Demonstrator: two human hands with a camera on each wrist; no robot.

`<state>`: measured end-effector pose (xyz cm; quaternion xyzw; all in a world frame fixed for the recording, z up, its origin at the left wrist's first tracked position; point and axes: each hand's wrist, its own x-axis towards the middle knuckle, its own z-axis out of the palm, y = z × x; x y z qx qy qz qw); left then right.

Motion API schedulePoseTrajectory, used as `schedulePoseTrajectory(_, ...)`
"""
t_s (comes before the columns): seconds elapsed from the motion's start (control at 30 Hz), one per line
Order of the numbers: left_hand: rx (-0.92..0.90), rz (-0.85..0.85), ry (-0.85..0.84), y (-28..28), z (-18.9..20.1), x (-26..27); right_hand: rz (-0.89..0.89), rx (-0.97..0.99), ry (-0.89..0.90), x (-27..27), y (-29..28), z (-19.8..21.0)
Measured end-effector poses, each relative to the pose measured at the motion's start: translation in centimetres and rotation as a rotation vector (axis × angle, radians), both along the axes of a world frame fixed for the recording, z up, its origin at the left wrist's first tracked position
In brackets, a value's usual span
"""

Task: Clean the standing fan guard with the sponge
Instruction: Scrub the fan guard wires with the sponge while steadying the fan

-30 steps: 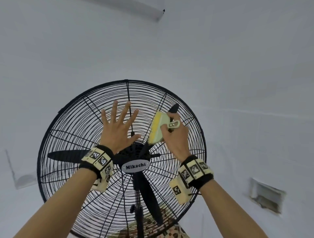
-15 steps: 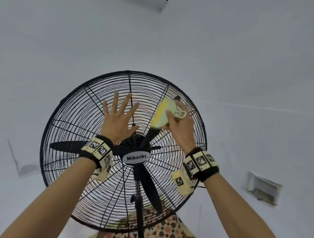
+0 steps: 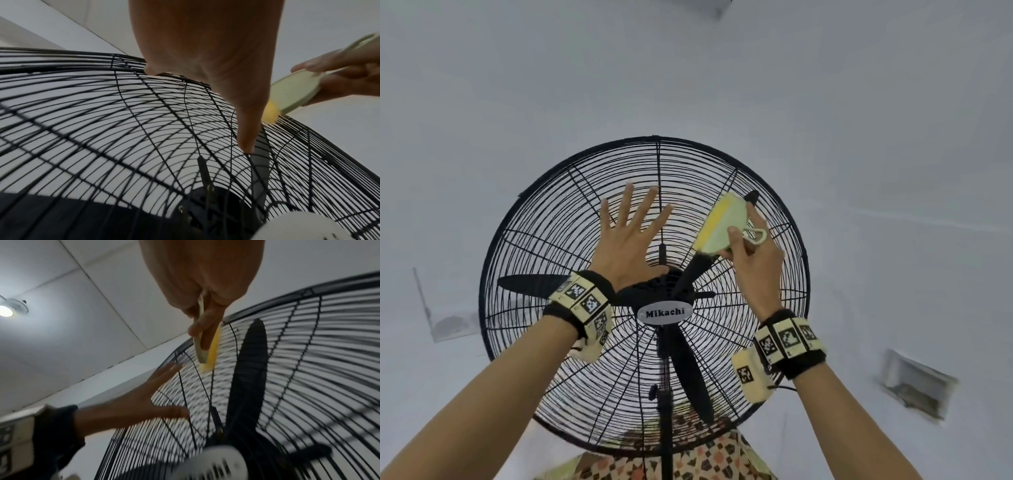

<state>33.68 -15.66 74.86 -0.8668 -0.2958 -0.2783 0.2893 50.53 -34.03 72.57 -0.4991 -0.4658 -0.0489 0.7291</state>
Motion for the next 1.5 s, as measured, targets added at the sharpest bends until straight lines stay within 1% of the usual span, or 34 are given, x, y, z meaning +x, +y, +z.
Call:
schedulePoseTrajectory(0.07,-0.030,0.011,-0.007,-0.1,-0.6,-0.3,-0.012,-0.024,-0.004,-0.8,0.6,-2.0)
schedulePoseTrajectory(0.13,-0.057,0.024,-0.017,0.1,-0.8,-0.5,0.031,-0.117,-0.045,-1.7,0.9,-4.8)
schedulePoseTrajectory(0.2,-0.082,0.025,-0.020,0.2,-0.7,-0.6,0.063,-0.223,-0.116,-2.4,0.6,-6.4)
schedulePoseTrajectory(0.23,-0.087,0.026,-0.021,0.1,-0.6,-0.6,0.063,-0.230,-0.123,-2.6,0.4,-6.3)
schedulePoseTrajectory(0.27,-0.085,0.029,-0.025,0.0,-0.6,-0.5,0.052,-0.196,-0.099,-2.6,0.4,-5.8)
schedulePoseTrajectory(0.37,-0.079,0.027,-0.043,-0.4,-0.8,-0.4,0.003,-0.020,0.060,-1.5,1.1,-3.6)
schedulePoseTrajectory(0.4,-0.082,0.032,-0.048,-0.5,-0.9,-0.3,-0.009,-0.005,0.067,-1.2,1.5,-3.3)
schedulePoseTrajectory(0.47,-0.088,0.054,-0.051,-0.7,-0.8,-0.3,-0.015,-0.072,0.000,-1.1,1.7,-4.2)
schedulePoseTrajectory(0.57,-0.102,0.058,-0.065,-0.4,-0.6,-0.3,0.018,-0.234,-0.141,-2.0,0.6,-7.1)
schedulePoseTrajectory(0.6,-0.100,0.053,-0.072,-0.4,-0.7,-0.3,0.031,-0.246,-0.153,-2.2,0.2,-7.5)
schedulePoseTrajectory(0.63,-0.094,0.052,-0.075,-0.4,-0.7,-0.3,0.031,-0.222,-0.139,-2.3,-0.1,-7.2)
schedulePoseTrajectory(0.77,-0.065,0.058,-0.076,-0.8,-0.8,-0.2,-0.002,-0.041,0.018,-1.5,0.8,-4.8)
schedulePoseTrajectory(0.83,-0.056,0.064,-0.081,-1.0,-0.8,-0.1,0.013,-0.073,0.003,-1.7,1.4,-5.5)
schedulePoseTrajectory(0.97,-0.068,0.063,-0.086,-1.1,-0.6,-0.3,0.130,-0.260,-0.120,-3.1,0.6,-9.0)
schedulePoseTrajectory(1.03,-0.066,0.056,-0.087,-1.2,-0.5,-0.4,0.106,-0.229,-0.124,-3.1,0.4,-8.6)
schedulePoseTrajectory(1.1,-0.060,0.044,-0.089,-1.3,-0.5,-0.3,0.035,-0.127,-0.061,-2.8,0.6,-7.4)
schedulePoseTrajectory(1.17,-0.065,0.039,-0.089,-1.5,-0.6,-0.3,0.016,-0.096,-0.029,-2.6,1.0,-7.0)
schedulePoseTrajectory(1.2,-0.066,0.042,-0.090,-1.5,-0.6,-0.3,0.027,-0.137,-0.052,-2.6,1.1,-7.5)
schedulePoseTrajectory(1.3,-0.068,0.053,-0.092,-1.2,-0.6,-0.4,0.129,-0.361,-0.194,-3.7,0.2,-10.3)
schedulePoseTrajectory(1.33,-0.064,0.051,-0.094,-1.1,-0.6,-0.5,0.147,-0.392,-0.233,-4.0,-0.2,-10.8)
schedulePoseTrajectory(1.37,-0.059,0.046,-0.095,-1.1,-0.6,-0.6,0.145,-0.386,-0.238,-4.2,-0.4,-10.8)
schedulePoseTrajectory(1.47,-0.037,0.038,-0.099,-1.2,-0.7,-0.5,0.074,-0.221,-0.119,-3.9,0.2,-9.7)
schedulePoseTrajectory(1.5,-0.034,0.037,-0.102,-1.3,-0.7,-0.4,0.052,-0.197,-0.095,-3.7,0.5,-9.6)
